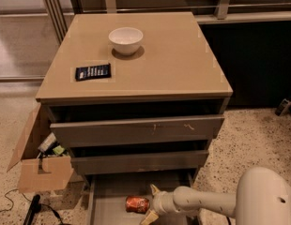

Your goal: Pick coke can from bottom drawer and place on counter

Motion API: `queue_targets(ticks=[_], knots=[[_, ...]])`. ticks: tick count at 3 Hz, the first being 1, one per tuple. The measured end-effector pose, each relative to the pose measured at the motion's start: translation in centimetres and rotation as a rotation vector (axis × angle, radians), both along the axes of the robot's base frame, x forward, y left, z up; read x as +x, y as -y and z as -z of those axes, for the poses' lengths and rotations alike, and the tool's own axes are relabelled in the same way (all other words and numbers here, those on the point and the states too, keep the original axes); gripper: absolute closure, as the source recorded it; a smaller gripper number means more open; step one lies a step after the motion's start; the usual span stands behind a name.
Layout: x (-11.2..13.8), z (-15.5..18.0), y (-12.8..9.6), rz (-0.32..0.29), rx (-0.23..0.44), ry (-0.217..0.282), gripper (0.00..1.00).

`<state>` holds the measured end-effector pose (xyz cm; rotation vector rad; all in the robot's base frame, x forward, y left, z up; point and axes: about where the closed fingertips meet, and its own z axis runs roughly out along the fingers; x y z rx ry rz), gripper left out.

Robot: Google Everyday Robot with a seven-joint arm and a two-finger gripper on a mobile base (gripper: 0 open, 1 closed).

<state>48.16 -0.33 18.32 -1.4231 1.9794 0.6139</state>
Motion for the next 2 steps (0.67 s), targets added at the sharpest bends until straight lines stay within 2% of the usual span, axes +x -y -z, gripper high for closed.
queue_targets(ticks=[2], knots=[[-0.7,3.6,-2.9,-0.049,0.008,-0.048,0.0]])
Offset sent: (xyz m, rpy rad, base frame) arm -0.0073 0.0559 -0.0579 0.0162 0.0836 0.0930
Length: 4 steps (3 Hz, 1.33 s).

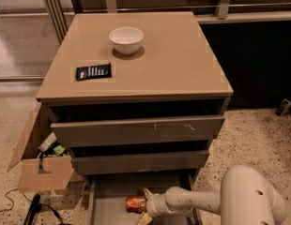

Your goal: Pick coke can from bottom drawer and place on counter

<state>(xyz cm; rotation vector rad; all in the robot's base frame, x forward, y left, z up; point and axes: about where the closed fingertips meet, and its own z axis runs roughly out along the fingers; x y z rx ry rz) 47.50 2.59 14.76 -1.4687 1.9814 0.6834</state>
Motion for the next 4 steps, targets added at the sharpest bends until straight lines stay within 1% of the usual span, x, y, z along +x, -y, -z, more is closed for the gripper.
queue_targets(ticks=[1,2,3,4], knots=[[0.01,1.17,-1.91,-0.032,0.007,-0.015,0.0],[0.05,1.36,-2.27,-0.038,0.009,-0.017,0.21],[0.05,1.37,-2.27,-0.038,0.009,-0.017,0.46],[0.05,1.37,-2.27,-0.038,0.009,-0.017,0.68]])
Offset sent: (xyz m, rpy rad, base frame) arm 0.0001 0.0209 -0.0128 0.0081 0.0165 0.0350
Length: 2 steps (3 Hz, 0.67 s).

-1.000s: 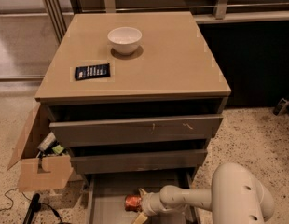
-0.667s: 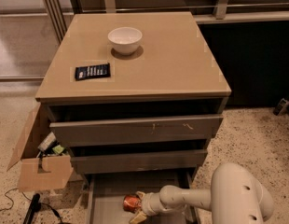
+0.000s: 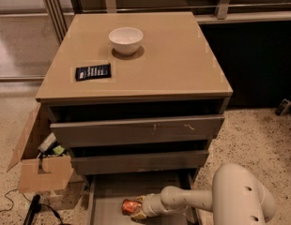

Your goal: Pick coke can from bottom drawer and place on counter

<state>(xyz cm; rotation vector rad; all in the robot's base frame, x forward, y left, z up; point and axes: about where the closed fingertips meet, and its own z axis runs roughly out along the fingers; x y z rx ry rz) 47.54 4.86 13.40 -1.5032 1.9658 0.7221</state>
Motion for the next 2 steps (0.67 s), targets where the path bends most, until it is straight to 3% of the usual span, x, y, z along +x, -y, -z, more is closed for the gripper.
queue_targets(ticks=[1,2], knots=[[0.0,0.0,-0.01,0.0,0.0,0.0,0.92],[0.0,0.0,-0.01,0.0,0.0,0.0,1.0]])
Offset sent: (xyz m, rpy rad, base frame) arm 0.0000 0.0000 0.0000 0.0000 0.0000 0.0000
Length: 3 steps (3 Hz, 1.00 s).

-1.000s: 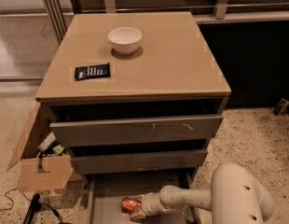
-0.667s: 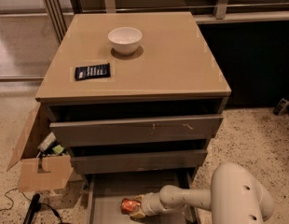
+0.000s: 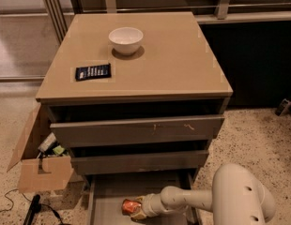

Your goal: Pick coke can from bottom drawer and place on counter

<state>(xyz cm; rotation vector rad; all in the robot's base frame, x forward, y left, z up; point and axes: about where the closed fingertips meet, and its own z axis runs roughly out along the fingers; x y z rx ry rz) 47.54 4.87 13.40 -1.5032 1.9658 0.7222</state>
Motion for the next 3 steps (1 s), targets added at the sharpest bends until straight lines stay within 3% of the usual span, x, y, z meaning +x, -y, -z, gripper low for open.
queue_targets(ticks=[2,3], knots=[[0.1,0.0,-0.1,0.0,-0.001,-0.027,1.0],[0.5,-2.3,-0.1,-0.011,-0.008,-0.047,1.0]])
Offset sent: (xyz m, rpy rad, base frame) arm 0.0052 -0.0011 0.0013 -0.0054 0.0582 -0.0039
